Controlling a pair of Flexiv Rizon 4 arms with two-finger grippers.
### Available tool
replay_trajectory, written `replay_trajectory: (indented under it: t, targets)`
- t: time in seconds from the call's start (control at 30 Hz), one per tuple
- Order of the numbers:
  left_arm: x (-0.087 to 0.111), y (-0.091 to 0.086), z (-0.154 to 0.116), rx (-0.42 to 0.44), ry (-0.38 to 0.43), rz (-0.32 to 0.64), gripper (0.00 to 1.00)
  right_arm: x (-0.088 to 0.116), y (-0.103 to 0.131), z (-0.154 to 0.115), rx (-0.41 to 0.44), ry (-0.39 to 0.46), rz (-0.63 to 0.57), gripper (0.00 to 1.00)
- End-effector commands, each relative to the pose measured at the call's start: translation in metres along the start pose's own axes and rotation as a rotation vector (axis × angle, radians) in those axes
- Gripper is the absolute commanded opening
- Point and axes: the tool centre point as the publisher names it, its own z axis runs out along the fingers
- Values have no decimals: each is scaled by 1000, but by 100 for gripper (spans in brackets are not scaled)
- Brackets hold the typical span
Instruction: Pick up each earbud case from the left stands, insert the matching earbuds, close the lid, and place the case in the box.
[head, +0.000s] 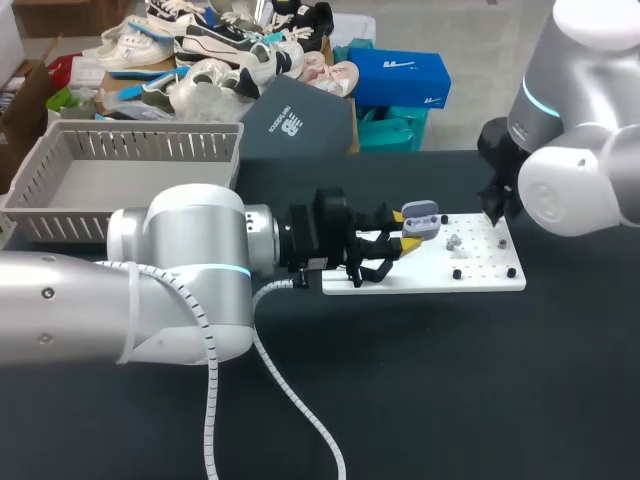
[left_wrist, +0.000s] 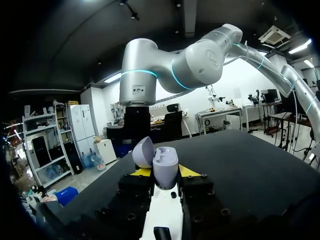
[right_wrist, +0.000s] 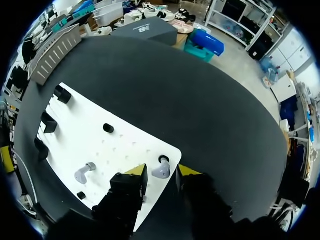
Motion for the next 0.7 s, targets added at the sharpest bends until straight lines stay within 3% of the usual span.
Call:
replay_trajectory:
  t: [0.03,0.5,0.53,0.6,0.7]
  targets:
    - [1,-1,1,-8,-3,2,0,1,1,0,5,0,8,32]
    - [1,-1,1,-8,-3,2,0,-1,0,-2,6,-1,13,19]
    - [1,-1,1,-8,-3,2,0,-1,0,-2,6,0,13,17]
    - [1,-1,1,-8,-3,2,0,-1,0,-2,6,0,12,4]
    - [1,-1,1,-8,-3,2,0,-2,1,-2,6,-1,14,0]
